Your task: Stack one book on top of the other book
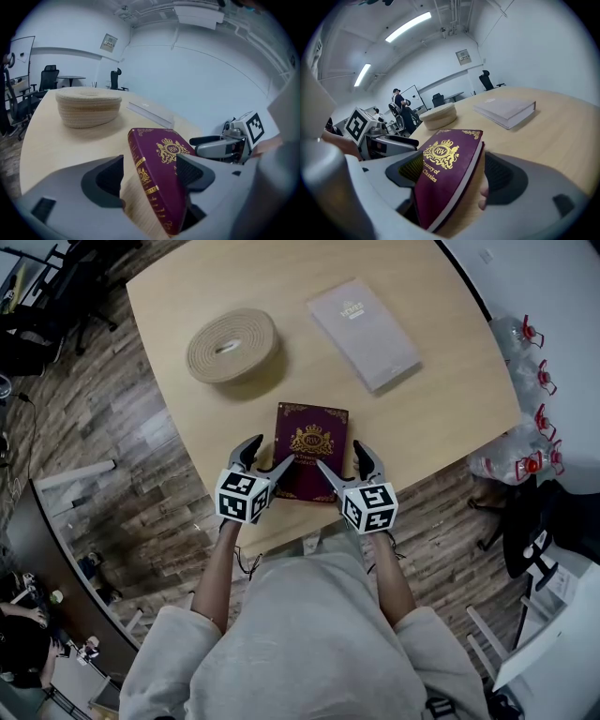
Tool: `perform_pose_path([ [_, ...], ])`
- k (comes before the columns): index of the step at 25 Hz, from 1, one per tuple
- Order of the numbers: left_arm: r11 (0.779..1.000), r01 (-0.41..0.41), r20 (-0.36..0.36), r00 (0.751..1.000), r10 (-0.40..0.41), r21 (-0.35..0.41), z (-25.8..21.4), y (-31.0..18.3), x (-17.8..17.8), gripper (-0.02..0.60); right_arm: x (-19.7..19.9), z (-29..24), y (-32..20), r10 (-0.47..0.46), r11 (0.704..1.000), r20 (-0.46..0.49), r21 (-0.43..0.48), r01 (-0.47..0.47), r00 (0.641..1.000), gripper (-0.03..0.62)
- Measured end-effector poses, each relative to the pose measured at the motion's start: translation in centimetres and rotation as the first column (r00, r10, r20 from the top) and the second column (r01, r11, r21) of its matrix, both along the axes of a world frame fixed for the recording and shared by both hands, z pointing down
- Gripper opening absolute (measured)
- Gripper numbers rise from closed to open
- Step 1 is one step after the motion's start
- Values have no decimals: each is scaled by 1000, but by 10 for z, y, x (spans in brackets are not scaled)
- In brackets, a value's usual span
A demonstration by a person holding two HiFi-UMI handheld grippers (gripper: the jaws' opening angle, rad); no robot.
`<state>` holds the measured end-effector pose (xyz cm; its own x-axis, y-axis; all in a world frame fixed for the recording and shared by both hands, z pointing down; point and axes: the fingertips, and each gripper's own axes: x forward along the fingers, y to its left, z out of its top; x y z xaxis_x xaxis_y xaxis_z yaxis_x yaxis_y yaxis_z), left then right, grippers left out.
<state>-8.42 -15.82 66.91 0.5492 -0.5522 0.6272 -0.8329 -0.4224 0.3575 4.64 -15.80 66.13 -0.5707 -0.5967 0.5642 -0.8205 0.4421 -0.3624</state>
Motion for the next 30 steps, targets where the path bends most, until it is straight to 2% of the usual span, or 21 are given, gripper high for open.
perform_pose_path([
  [14, 999, -1, -38, 999, 0, -39, 15, 12, 10, 355, -11, 24, 15, -1, 995, 63, -97, 7, 998, 407],
  [19, 999, -5, -58, 998, 2, -45, 15, 14, 13, 357, -20, 25, 17, -26, 992, 84, -120, 36, 996, 407],
  [24, 999, -7, -78, 997, 3, -53, 17, 15, 16, 357, -27, 29, 19, -52, 991, 62, -124, 60, 997, 411],
  [30, 998, -10, -113, 994, 3, -63, 19, 16, 22, 348, -26, 31, 19, -38, 991, 48, -125, 44, 998, 405],
])
